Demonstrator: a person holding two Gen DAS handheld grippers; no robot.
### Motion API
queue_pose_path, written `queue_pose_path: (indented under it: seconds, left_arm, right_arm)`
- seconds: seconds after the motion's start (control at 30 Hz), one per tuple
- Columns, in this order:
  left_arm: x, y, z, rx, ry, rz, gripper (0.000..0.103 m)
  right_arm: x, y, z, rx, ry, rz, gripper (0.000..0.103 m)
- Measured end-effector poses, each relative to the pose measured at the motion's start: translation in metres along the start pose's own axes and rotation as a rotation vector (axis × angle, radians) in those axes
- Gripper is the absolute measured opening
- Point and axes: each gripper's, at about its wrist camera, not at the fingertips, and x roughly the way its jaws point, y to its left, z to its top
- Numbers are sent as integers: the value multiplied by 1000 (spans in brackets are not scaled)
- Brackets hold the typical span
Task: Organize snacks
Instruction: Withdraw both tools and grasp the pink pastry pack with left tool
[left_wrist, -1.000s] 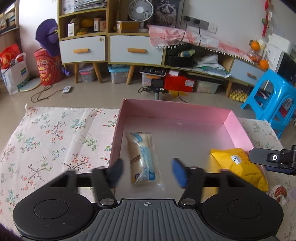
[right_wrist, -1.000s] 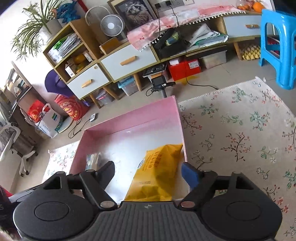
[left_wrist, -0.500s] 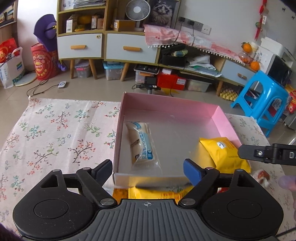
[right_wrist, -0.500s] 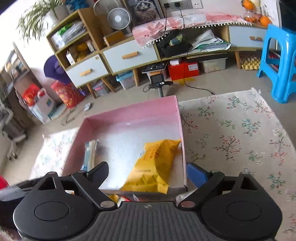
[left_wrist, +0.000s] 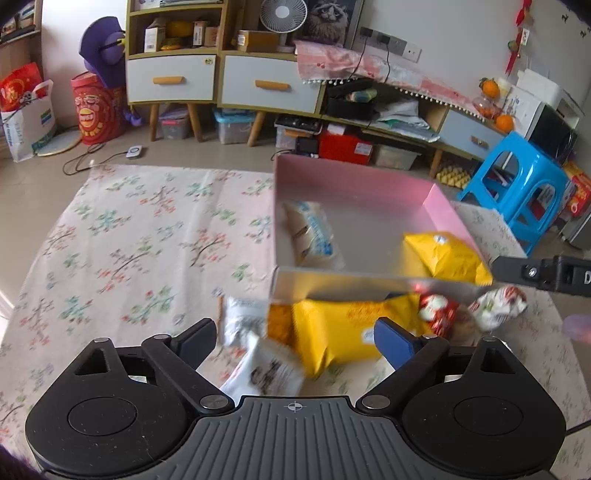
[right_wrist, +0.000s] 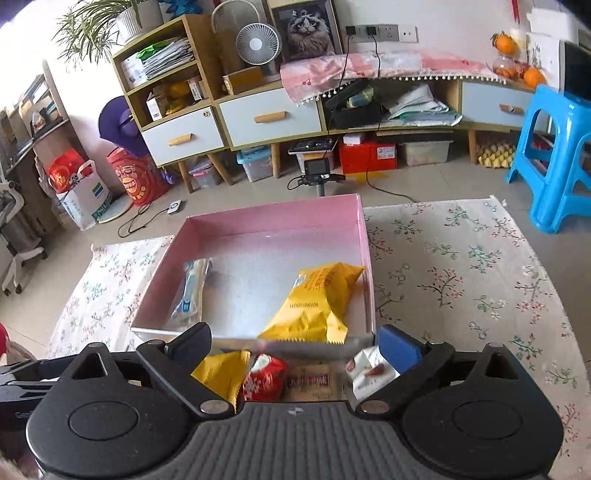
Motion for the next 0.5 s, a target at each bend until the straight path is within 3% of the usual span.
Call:
queue_pose_path:
  seconds: [0.5]
  left_arm:
    - [-27,19,-49,96,-8,41,98]
  right_arm:
    - [-25,19,-50,-30,-21,-23,92]
